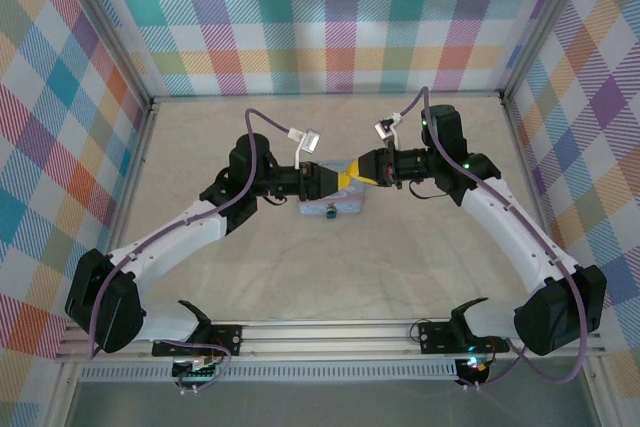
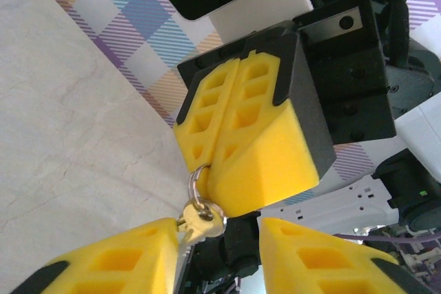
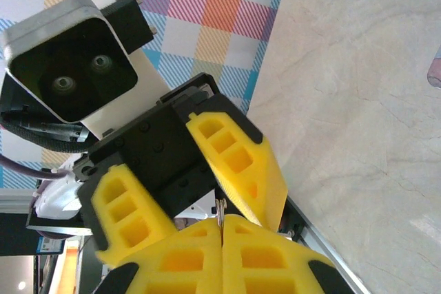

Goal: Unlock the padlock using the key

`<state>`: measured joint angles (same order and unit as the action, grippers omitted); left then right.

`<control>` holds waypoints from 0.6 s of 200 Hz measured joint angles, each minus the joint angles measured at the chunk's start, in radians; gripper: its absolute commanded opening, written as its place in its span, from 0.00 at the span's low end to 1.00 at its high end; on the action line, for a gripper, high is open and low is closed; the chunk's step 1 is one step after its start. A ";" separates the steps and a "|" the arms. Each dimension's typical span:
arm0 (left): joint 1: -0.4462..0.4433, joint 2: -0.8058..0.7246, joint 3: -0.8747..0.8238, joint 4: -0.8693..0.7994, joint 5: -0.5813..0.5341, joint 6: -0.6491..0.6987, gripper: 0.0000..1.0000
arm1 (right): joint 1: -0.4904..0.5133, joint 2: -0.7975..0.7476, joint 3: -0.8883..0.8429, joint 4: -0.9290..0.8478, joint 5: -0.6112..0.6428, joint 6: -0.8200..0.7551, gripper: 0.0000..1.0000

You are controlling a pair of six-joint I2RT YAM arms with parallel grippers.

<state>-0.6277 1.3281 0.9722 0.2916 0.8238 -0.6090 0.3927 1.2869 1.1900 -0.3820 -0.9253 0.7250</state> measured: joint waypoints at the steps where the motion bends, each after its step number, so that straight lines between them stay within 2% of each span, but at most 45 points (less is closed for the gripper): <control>1: 0.000 0.000 -0.001 0.000 0.001 0.002 0.30 | 0.000 0.000 0.000 0.000 0.000 0.000 0.00; 19: 0.000 0.000 -0.011 -0.002 -0.004 -0.002 0.21 | -0.002 -0.002 0.000 0.000 0.002 0.000 0.00; 79: 0.000 -0.007 -0.014 -0.008 -0.010 0.014 0.06 | -0.006 -0.009 -0.010 0.000 0.002 0.000 0.00; 89: -0.001 -0.008 -0.014 -0.010 -0.012 0.024 0.00 | -0.008 -0.011 -0.013 0.000 0.002 0.000 0.00; 120: -0.005 -0.010 -0.014 -0.020 -0.019 0.028 0.00 | -0.008 -0.016 -0.018 0.000 0.002 0.000 0.00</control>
<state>-0.6327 1.3182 0.9577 0.2718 0.8047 -0.5812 0.3851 1.2705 1.1721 -0.3817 -0.9234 0.7250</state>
